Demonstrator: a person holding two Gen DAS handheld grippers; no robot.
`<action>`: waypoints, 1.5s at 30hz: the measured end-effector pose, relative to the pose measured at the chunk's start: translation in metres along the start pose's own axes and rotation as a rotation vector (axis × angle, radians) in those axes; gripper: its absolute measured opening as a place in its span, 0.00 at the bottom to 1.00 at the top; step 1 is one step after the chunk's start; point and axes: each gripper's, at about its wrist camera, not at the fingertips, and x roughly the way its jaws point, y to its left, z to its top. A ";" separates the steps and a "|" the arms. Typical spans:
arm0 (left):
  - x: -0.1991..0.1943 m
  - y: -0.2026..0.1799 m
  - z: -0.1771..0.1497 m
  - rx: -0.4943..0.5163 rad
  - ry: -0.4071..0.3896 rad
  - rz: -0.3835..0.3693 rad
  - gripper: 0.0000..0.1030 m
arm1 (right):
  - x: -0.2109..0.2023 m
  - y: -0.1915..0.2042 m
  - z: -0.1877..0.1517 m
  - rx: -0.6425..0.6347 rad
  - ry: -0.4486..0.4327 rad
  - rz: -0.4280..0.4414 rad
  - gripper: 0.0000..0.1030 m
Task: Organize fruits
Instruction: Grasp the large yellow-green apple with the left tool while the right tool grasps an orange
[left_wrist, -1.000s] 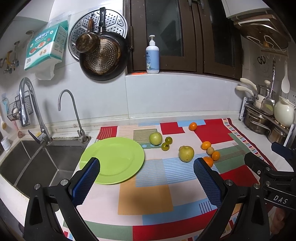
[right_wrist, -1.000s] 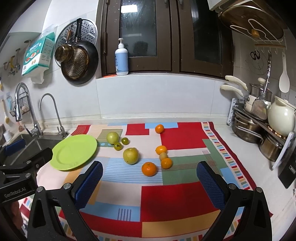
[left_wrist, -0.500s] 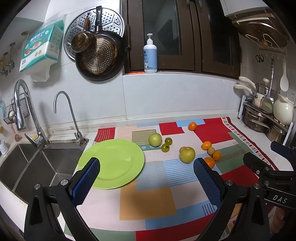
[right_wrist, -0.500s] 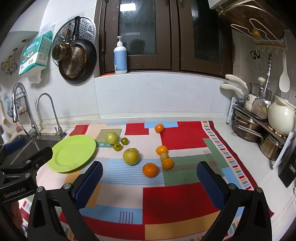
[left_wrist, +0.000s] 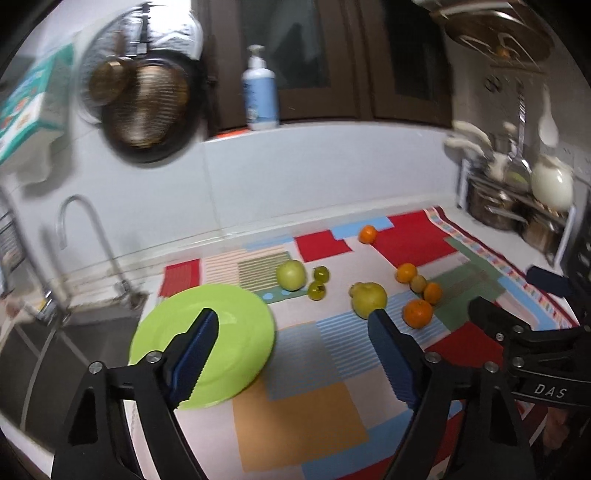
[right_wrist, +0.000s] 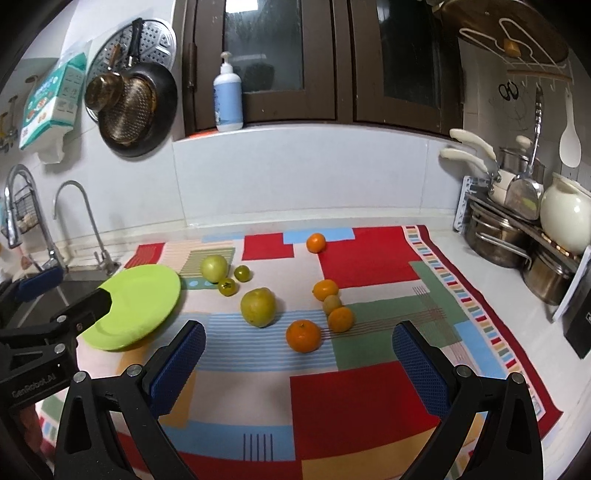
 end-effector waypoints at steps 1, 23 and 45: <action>0.006 -0.001 0.001 0.024 0.004 -0.020 0.79 | 0.006 0.001 -0.001 0.000 0.008 -0.004 0.99; 0.152 -0.039 0.020 0.245 0.187 -0.395 0.60 | 0.126 -0.010 -0.017 0.058 0.231 0.000 0.61; 0.192 -0.068 0.019 0.201 0.307 -0.411 0.45 | 0.147 -0.033 -0.022 0.137 0.297 0.051 0.42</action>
